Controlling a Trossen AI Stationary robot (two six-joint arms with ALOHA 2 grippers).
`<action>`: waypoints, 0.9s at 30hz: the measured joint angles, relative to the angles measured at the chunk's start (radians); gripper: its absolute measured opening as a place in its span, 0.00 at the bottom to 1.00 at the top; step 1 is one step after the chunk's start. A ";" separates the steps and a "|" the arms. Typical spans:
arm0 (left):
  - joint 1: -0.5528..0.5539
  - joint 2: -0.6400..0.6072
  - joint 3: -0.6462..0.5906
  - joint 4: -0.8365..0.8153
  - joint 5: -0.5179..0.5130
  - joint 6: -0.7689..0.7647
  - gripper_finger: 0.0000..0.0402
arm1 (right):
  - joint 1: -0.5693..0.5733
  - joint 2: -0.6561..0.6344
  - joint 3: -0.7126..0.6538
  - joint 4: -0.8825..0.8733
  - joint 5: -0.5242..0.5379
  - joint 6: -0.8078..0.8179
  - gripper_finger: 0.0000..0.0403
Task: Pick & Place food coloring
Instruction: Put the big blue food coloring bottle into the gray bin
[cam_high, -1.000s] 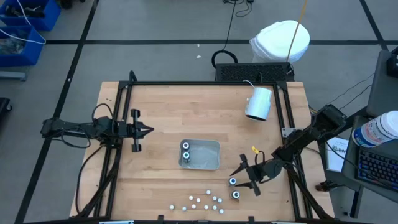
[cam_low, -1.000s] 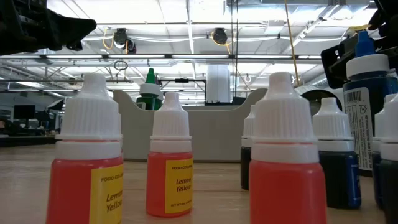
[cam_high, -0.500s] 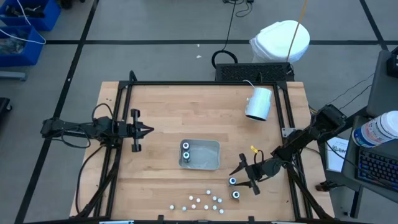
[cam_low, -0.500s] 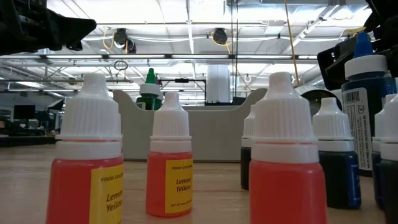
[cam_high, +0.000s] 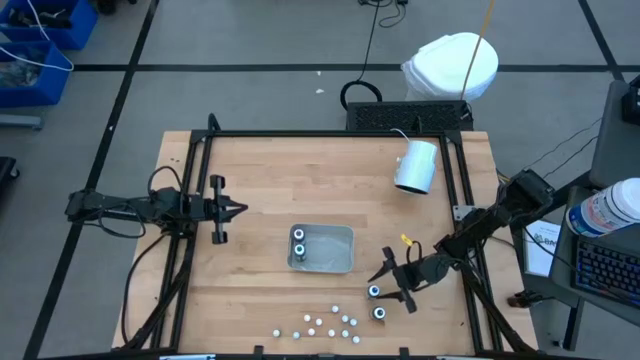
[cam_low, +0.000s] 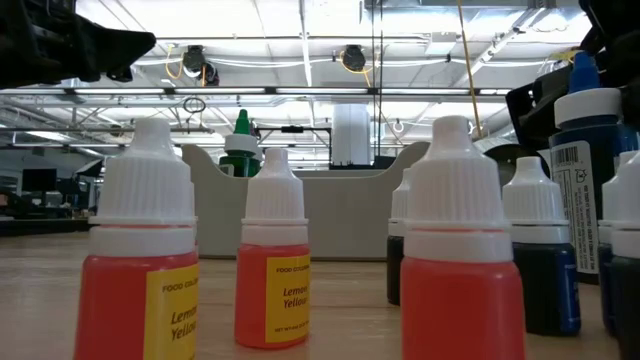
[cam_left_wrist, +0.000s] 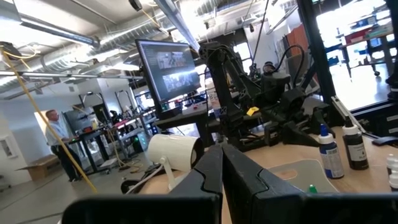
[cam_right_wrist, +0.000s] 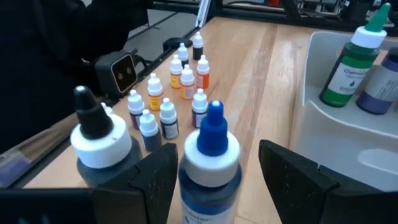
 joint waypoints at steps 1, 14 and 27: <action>0.000 0.000 0.000 0.000 -0.005 0.000 0.02 | -0.001 0.000 0.000 0.001 0.000 -0.001 0.53; 0.000 0.000 0.000 -0.001 -0.006 -0.007 0.02 | -0.004 0.000 0.000 0.012 -0.027 -0.028 0.42; 0.000 0.000 0.000 -0.001 -0.006 -0.001 0.02 | -0.011 0.000 -0.001 0.033 -0.026 -0.040 0.30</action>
